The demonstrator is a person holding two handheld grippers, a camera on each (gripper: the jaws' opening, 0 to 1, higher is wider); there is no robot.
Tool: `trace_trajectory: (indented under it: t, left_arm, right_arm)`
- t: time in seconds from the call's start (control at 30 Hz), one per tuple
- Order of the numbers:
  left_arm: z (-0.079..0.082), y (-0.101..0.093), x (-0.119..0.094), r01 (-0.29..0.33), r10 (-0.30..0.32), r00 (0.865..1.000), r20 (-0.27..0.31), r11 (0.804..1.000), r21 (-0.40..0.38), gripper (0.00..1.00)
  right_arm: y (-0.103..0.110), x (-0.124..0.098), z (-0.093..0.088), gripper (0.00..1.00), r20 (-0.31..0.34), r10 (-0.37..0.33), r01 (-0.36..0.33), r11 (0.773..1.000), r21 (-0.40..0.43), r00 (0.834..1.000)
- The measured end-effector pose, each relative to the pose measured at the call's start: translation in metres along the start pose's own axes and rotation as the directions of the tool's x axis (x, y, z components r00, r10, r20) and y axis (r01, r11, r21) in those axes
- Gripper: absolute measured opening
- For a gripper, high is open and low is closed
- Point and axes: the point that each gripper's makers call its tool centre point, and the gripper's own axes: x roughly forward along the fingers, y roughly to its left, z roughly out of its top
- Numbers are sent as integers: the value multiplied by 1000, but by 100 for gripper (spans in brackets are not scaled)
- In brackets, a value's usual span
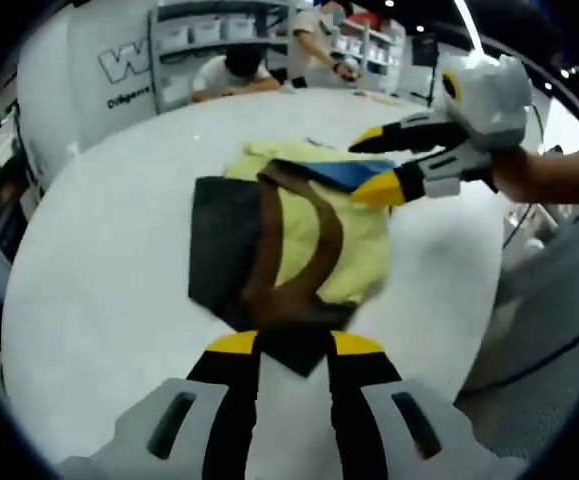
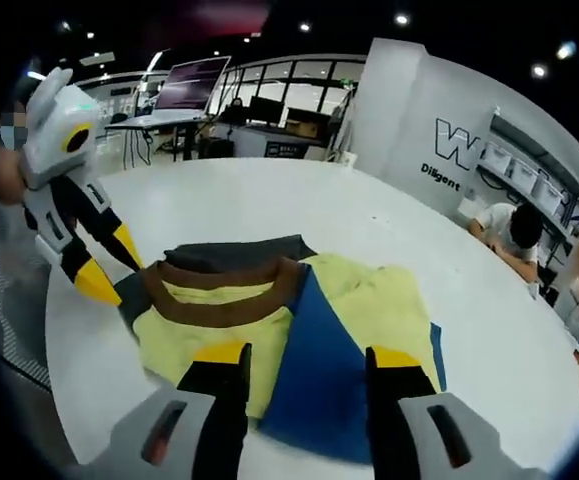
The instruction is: Fold the garment on the visible template until the final outline fits inside the template.
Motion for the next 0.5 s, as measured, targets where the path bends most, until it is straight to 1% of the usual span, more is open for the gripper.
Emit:
trace_trajectory:
  t: [0.1, 0.17, 0.2, 0.23, 0.3, 0.37, 0.43, 0.5]
  left_arm:
    - [0, -2, 1, 15, -15, 1000, 5, 1000, -27, 17]
    - [2, -3, 0, 20, -20, 1000, 12, 999, -25, 8]
    - [3, -3, 0, 21, -21, 1000, 15, 1000, -21, 2]
    - [4, -1, -1, 14, -14, 1000, 20, 1000, -13, 0]
    - [9, 0, -3, 10, -9, 1000, 27, 1000, -11, 0]
    - [13, 1, -4, -6, 5, 999, 44, 1000, 15, 0]
    - [17, 1, -6, -7, 6, 999, 52, 1000, 21, 0]
    - [32, 0, -16, -13, 9, 996, 88, 999, 49, 0]
  right_arm:
    - [-5, -3, -3, 42, 4, -9, 9, 1000, 18, 1000]
    - [-7, -4, -5, 42, 4, -12, 12, 1000, 25, 1000]
    - [-8, -2, -6, 42, 3, -12, 12, 999, 30, 1000]
    - [-8, -2, -7, 42, 5, -13, 13, 999, 33, 1000]
    - [-8, -1, -7, 41, 8, -16, 15, 999, 36, 1000]
    - [-7, -2, -7, 42, 9, -11, 10, 999, 42, 1000]
    - [-6, -2, -7, 43, 11, -10, 10, 999, 40, 1000]
    - [-4, 0, -7, 43, 11, -5, 5, 999, 41, 1000]
